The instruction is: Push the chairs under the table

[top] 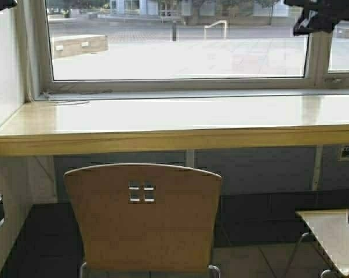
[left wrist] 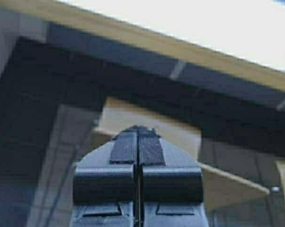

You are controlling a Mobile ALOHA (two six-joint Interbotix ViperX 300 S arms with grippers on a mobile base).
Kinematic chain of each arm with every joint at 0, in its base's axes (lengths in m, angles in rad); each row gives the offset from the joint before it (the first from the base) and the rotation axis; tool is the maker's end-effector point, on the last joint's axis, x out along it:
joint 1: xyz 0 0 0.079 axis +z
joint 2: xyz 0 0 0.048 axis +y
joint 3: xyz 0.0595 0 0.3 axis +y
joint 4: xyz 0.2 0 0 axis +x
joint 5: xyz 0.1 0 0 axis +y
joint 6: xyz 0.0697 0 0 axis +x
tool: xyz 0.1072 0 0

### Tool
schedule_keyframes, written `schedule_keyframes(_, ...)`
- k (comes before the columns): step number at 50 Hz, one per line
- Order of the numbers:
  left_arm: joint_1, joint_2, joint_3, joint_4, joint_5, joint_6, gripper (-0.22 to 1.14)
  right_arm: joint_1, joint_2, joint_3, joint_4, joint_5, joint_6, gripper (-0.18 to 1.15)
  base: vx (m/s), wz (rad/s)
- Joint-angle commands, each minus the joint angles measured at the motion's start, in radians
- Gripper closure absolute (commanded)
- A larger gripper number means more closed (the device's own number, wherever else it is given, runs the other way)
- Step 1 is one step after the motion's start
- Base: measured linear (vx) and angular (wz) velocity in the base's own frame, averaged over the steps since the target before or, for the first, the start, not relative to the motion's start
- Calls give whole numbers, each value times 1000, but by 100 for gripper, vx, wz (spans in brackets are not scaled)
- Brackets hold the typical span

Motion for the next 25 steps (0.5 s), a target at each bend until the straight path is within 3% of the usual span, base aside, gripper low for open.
schedule_keyframes(1,-49,87,-46,-9,25,-64,89,25,64,-26,104,23,3,93,13,9)
schedule_keyframes(13,-287,537,-281,-74,29,-299,89,77,394,-123,302,-49,5,92,12,7)
schedule_keyframes(25,-357,730,-356,-152,-31,-411,88,97,505,-192,448,-31,5,91,7,3)
